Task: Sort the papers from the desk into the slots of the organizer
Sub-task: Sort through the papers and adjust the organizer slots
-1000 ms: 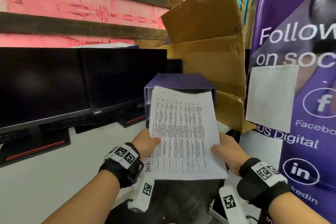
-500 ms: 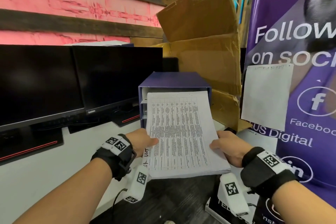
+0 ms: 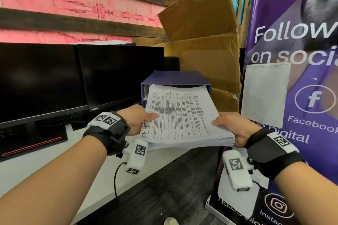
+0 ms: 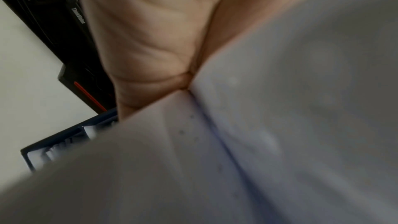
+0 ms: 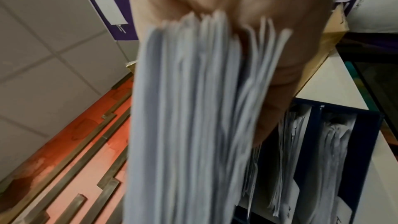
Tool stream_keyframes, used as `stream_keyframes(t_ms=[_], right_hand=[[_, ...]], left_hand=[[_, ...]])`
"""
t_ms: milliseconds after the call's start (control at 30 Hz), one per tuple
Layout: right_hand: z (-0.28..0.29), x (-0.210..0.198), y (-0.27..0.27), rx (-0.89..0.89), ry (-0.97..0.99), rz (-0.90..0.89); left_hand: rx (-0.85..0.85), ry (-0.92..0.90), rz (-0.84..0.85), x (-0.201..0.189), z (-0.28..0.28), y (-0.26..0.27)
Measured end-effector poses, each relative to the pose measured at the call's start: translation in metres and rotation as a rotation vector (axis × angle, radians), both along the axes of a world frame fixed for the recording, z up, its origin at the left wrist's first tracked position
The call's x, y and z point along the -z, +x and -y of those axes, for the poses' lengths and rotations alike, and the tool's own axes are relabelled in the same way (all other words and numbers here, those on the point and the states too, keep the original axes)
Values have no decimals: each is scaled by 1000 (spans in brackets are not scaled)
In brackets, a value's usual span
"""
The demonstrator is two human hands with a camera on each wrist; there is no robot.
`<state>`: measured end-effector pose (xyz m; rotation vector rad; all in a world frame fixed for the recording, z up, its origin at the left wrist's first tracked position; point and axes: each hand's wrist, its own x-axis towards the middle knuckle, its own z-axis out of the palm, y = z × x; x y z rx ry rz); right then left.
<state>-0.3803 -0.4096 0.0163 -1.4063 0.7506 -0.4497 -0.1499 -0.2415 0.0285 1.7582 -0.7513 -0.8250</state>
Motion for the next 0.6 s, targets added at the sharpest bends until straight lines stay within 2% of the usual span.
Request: stream_keyframes(t_ms=[133,267,400,600], right_hand=[[6,4,10,45,12,-64],[9,15,15,36,34,-111],[13,1,21,46,48,-61],[22,-33,44,80,4,-32]], left_hand=[[-28,65,48,8,3,1],[18,87,-77,19,6,2],[-30,-25,-103,-3,9,3],[-182,-93,-13,-33,20,22]])
